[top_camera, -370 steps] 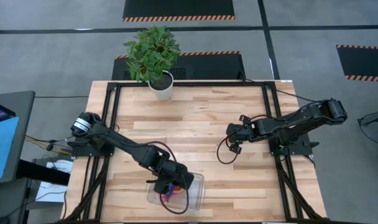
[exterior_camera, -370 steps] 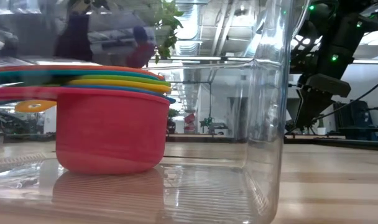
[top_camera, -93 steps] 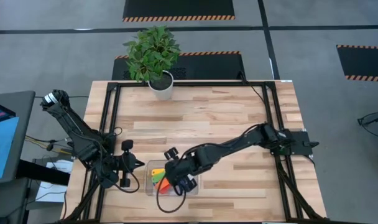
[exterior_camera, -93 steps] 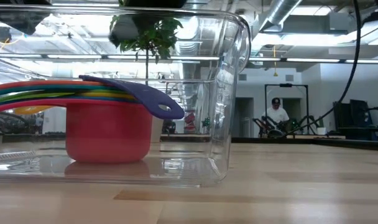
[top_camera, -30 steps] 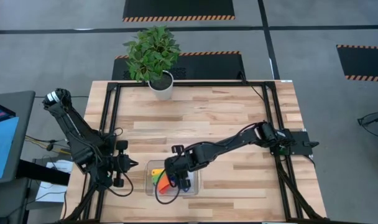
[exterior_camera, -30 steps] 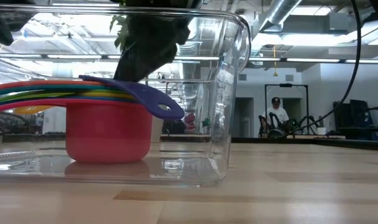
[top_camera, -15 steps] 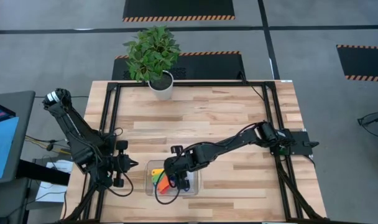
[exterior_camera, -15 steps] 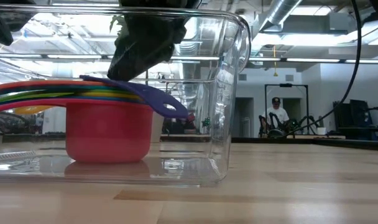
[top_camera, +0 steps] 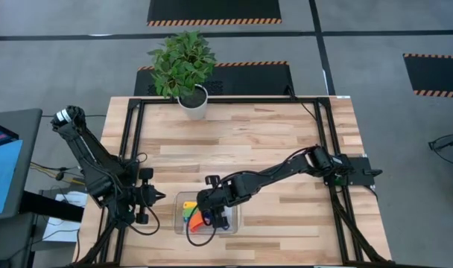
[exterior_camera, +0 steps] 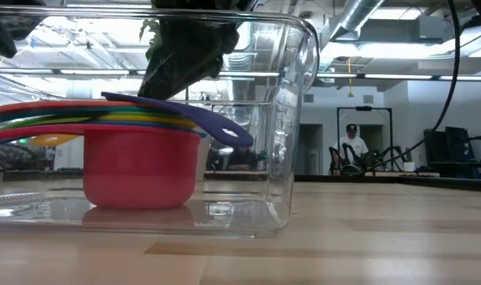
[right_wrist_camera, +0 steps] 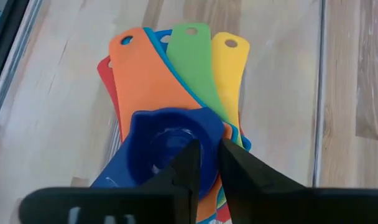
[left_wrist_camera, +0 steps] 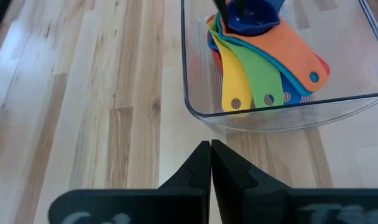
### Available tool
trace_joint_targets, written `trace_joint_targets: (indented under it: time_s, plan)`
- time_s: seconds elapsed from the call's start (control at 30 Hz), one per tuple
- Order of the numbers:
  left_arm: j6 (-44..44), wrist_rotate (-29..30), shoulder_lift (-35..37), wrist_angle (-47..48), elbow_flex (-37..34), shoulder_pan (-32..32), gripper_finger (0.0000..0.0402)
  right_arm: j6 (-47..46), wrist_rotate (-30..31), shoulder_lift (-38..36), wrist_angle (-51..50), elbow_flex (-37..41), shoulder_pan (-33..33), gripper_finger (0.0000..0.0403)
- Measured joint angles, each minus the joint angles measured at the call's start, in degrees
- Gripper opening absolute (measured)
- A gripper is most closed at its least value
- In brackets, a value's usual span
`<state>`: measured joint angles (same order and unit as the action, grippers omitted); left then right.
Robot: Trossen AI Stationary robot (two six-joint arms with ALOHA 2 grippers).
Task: Nest measuring cups in basket
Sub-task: Adjust the dark blue measuring cup on the transparent bin
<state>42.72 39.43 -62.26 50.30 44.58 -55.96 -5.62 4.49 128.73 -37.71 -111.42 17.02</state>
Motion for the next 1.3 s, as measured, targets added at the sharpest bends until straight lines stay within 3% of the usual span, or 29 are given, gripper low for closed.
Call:
trace_joint_targets:
  time_s: [0.5, 1.1, 1.3]
  plan:
    - [0.0, -0.01, 0.0, 0.04, 0.0, 0.0, 0.0, 0.01, 0.17, 0.0, 0.02, 0.0, -0.33, 0.0006]
    - [-0.04, 0.0, 0.0, 0.45, 0.0, 0.02, 0.0, -1.47, 0.23, 0.0, -0.15, -0.15, -1.01, 0.0003]
    - [0.0, 0.01, 0.02, 1.69, 0.0, 0.02, 0.0, -1.47, 0.41, -0.2, -4.67, -5.02, -1.05, 0.0003]
